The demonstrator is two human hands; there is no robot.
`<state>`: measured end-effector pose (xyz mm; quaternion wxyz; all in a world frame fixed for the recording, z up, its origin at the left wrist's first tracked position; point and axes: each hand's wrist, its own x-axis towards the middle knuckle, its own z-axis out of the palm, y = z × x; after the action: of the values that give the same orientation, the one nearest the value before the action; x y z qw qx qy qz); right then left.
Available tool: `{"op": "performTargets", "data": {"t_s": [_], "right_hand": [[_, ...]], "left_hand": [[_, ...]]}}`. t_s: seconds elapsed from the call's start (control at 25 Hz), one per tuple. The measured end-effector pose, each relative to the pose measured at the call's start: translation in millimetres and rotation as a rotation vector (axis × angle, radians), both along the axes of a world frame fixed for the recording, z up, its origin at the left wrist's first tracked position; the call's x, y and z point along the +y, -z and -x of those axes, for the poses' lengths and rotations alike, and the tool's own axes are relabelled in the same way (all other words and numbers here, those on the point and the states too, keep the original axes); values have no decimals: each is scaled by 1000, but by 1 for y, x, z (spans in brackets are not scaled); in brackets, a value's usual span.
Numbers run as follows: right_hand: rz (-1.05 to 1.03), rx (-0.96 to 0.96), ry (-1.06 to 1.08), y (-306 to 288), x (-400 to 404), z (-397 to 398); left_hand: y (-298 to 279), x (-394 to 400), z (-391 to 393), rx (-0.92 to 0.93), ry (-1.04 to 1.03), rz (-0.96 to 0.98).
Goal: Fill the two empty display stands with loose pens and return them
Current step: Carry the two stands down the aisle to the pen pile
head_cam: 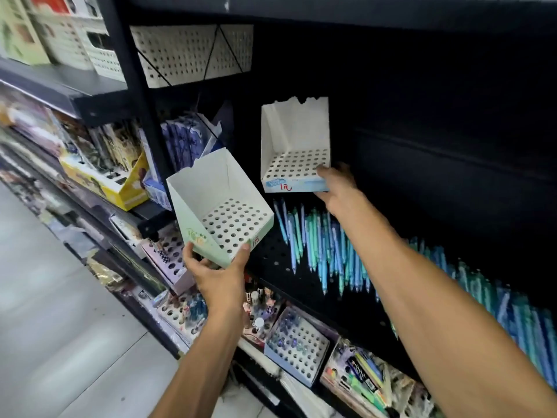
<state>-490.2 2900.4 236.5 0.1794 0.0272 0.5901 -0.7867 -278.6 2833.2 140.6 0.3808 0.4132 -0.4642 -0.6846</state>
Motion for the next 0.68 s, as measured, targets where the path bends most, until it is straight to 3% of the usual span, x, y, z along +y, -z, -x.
{"op": "performTargets", "data": {"t_s": [0.24,0.44,0.68], "right_hand": [[-72,30,-39,13,-25,36],[-461,155,-70,36,-26,53],[-662,283,-97,39,-22,61]], "left_hand": [[0,0,-1,-33,-5,65],[-4,0,-1,-51,-8,101],[4,-3,1,-68,-12,134]]}}
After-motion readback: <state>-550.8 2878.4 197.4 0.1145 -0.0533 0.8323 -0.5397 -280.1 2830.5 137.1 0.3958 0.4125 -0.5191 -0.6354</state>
